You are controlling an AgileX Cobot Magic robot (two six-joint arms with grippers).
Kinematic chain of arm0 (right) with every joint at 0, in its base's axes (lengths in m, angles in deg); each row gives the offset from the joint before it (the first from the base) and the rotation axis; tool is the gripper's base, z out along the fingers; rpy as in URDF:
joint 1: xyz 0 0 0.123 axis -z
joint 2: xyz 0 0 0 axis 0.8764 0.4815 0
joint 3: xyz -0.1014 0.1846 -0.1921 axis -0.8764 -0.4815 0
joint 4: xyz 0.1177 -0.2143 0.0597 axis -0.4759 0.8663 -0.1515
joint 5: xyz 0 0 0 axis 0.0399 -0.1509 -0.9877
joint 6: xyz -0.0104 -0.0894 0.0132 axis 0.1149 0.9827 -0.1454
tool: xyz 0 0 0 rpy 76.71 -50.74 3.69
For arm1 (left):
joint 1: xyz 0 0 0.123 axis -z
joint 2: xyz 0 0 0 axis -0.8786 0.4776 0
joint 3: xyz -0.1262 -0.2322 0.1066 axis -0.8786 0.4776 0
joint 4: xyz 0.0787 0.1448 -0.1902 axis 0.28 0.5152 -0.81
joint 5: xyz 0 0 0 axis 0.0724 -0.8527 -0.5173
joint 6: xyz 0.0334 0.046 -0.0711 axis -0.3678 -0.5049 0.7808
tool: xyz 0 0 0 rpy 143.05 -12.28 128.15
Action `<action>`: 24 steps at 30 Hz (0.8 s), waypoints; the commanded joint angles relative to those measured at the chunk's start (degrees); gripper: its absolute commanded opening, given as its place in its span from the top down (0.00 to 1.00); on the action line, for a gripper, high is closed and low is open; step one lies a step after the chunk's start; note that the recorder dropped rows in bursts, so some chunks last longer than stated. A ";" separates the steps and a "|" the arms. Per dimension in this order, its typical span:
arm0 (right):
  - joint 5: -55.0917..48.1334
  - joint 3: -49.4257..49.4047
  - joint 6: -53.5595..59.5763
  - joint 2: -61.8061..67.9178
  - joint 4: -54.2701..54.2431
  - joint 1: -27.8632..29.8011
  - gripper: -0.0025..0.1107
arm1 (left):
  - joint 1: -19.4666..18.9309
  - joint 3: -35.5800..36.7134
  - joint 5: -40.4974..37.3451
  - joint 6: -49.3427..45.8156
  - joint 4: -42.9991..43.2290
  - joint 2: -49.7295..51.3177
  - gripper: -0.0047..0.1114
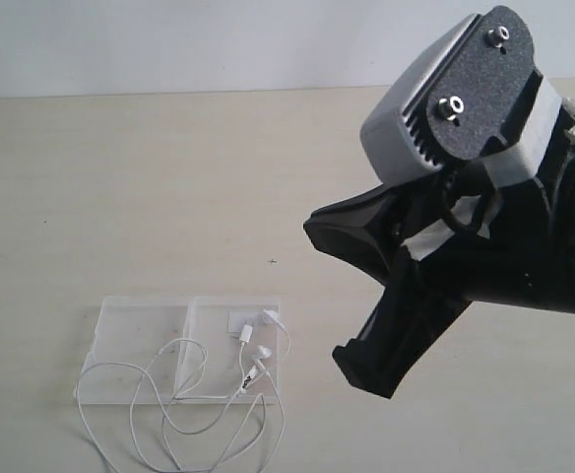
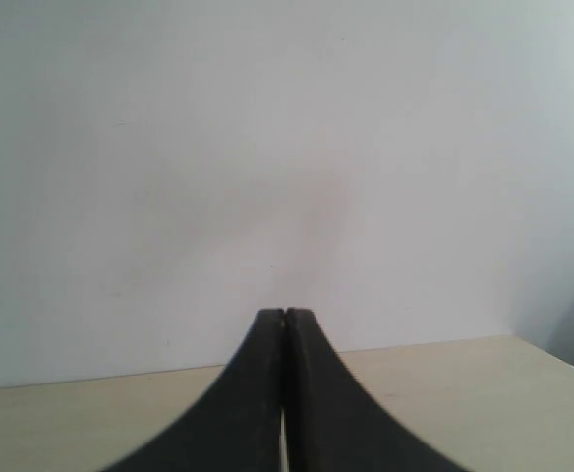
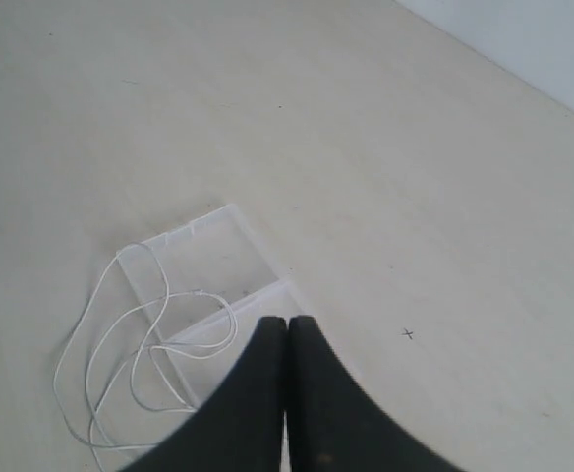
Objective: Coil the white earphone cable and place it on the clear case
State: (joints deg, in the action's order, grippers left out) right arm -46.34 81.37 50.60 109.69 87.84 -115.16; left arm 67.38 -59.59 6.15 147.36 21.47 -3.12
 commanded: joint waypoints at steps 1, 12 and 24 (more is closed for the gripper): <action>0.21 -0.33 -0.09 -0.42 0.00 0.03 0.98 | 0.33 0.06 0.42 0.13 0.30 0.09 0.96; 0.20 -0.33 1.72 -2.00 1.36 0.03 0.98 | 0.33 0.06 0.42 0.03 0.30 0.09 0.96; 0.20 -0.33 1.91 -18.35 1.36 1.39 0.98 | 0.33 0.06 0.87 0.04 0.30 0.09 0.96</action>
State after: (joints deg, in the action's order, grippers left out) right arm -46.49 81.37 52.07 94.40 88.99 -115.06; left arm 67.38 -59.59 6.80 147.36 21.62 -3.12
